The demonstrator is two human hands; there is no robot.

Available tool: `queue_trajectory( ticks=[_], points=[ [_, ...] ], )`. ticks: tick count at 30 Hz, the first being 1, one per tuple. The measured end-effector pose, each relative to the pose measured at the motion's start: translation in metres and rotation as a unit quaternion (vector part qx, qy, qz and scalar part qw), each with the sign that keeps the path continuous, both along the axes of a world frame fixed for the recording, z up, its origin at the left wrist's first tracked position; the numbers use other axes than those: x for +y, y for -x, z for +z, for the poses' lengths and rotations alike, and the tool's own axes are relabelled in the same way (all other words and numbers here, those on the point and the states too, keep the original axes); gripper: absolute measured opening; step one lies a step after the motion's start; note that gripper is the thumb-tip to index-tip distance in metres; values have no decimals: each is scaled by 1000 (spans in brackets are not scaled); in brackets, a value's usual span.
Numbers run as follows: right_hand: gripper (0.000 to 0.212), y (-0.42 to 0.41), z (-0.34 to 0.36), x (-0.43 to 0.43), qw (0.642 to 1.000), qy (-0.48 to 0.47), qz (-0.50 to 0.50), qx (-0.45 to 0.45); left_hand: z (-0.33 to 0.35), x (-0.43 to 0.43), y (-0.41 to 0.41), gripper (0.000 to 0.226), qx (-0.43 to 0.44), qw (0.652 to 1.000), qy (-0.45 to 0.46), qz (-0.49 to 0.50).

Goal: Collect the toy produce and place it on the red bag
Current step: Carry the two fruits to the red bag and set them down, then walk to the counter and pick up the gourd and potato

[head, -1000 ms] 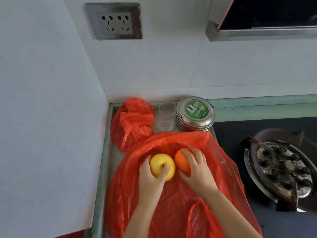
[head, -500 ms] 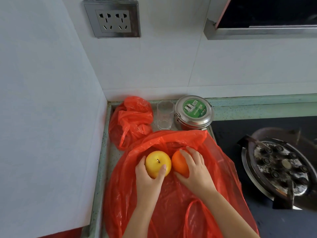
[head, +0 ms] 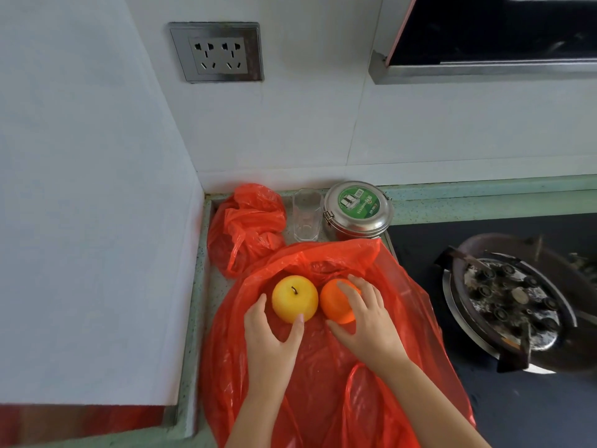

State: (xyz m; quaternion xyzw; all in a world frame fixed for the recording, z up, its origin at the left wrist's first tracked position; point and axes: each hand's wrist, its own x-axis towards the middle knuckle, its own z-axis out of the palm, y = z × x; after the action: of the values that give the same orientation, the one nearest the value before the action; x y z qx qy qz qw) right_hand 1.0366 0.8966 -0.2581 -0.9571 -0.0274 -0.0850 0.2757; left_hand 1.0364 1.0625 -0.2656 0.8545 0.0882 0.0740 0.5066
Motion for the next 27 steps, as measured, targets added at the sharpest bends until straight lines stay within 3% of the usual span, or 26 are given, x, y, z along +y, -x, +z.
queue_trajectory(
  ticks=[8, 16, 27],
  points=[
    [42, 46, 25, -7, 999, 26, -5, -43, 27, -7, 35, 55, -143, 981, -101, -88],
    [40, 105, 56, -24, 985, 101, -105, -88, 55, -36, 71, 42, -265, 917, -224, -194],
    [33, 212, 100, -59, 950, 122, -249, -141, 97, -90, 141, 37, -339, 855, -252, -302]
  ],
)
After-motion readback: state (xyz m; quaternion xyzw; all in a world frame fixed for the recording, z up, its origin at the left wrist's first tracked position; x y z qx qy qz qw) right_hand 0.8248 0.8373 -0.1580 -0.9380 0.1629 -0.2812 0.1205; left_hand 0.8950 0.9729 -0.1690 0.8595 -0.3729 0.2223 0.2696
